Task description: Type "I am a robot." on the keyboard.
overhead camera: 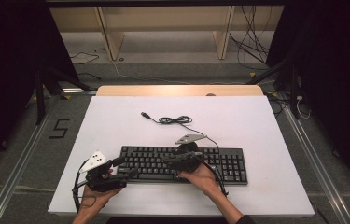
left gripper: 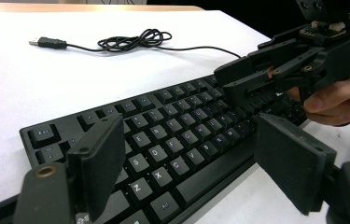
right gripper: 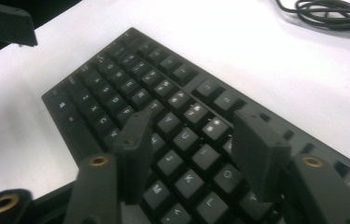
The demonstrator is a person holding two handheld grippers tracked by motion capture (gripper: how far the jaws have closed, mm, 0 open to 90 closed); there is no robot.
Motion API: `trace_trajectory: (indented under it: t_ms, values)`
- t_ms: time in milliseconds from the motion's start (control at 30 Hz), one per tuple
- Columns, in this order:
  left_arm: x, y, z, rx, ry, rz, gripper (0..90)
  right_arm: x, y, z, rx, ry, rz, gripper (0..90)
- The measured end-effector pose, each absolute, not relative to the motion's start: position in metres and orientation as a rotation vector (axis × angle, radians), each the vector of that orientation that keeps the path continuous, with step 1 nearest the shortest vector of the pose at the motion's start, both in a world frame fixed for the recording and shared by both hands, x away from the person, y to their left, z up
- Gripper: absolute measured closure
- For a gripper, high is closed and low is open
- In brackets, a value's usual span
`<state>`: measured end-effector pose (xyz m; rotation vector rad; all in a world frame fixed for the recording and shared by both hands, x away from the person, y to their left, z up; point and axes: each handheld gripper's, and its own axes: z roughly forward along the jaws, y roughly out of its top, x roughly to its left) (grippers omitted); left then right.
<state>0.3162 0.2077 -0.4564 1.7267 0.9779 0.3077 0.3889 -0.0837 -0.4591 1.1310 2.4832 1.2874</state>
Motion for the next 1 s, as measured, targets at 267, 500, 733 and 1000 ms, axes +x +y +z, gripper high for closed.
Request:
trace_trajectory:
  t_ms: [267,500,733,1000]
  values:
    - [0.316,0.207,-0.456,1.726,0.979,0.307,24.2,0.391,-0.093,-0.458,1.146,2.476,1.284,49.6]
    - [0.316,0.207,-0.456,1.727,0.978,0.308,24.2,0.391,-0.096,-0.46,1.142,2.477,1.258,71.8]
    - [0.316,0.207,-0.456,1.728,0.978,0.308,24.2,0.392,-0.098,-0.464,1.149,2.483,1.227,86.7]
    - [0.316,0.207,-0.456,1.726,0.976,0.308,24.2,0.394,-0.096,-0.469,1.156,2.496,1.192,90.0]
